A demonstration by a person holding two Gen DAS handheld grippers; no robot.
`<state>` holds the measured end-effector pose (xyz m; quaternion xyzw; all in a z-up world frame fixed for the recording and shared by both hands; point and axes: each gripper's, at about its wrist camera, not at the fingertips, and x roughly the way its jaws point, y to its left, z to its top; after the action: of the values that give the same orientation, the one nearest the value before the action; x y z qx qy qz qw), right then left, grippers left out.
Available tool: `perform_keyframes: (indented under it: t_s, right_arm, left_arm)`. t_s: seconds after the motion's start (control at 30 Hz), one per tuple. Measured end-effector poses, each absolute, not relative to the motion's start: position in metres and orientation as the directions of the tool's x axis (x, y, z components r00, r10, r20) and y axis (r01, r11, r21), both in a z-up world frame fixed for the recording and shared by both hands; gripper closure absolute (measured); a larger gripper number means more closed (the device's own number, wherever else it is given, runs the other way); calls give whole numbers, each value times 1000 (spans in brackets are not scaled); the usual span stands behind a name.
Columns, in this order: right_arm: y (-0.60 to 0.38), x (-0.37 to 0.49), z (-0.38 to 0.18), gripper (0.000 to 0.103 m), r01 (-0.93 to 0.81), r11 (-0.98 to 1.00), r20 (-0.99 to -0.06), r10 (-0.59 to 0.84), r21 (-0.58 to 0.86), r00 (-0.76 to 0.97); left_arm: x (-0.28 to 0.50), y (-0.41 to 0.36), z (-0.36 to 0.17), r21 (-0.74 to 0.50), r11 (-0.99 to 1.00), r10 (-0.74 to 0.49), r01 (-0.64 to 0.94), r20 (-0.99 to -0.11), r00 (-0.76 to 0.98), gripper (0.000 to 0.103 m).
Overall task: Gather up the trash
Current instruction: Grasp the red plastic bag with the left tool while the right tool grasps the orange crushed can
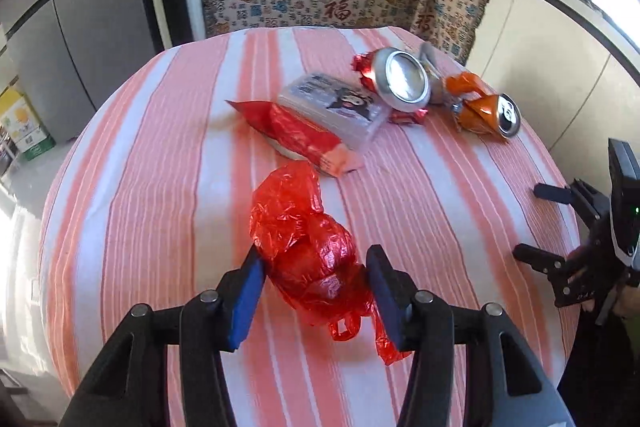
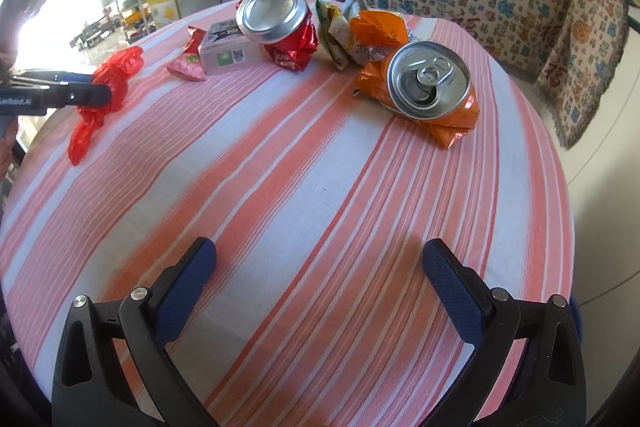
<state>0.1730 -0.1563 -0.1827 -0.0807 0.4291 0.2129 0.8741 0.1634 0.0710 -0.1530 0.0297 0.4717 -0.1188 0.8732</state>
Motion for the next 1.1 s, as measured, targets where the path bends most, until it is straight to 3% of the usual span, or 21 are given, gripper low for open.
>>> perform_keyframes:
  t_s: [0.1, 0.27, 0.4, 0.6, 0.8, 0.9, 1.1]
  right_arm:
    - [-156, 173, -183, 1, -441, 896, -784, 303, 42, 541]
    - [-154, 174, -183, 1, -442, 896, -783, 305, 43, 542]
    - [-158, 176, -181, 1, -446, 895, -782, 298, 29, 548]
    - [-200, 214, -188, 0, -319, 947, -792, 226, 42, 567]
    - [-187, 250, -178, 2, -421, 904, -780, 212, -71, 589]
    - [-175, 259, -165, 2, -491, 867, -746, 272, -84, 608]
    - [-146, 271, -165, 26, -569, 809, -763, 272, -150, 587]
  left_arm:
    - [166, 51, -165, -17, 975, -136, 222, -836, 532, 39]
    - [167, 39, -184, 32, 989, -55, 147, -834, 548, 36]
    - [164, 50, -188, 15, 995, -42, 96, -826, 562, 23]
    - [152, 64, -192, 10, 998, -32, 65, -798, 602, 20]
    - [154, 64, -190, 14, 998, -24, 59, -799, 601, 17]
    - [155, 63, -190, 13, 998, -25, 58, -799, 601, 17]
    - [154, 62, -191, 13, 998, -24, 58, -799, 601, 17]
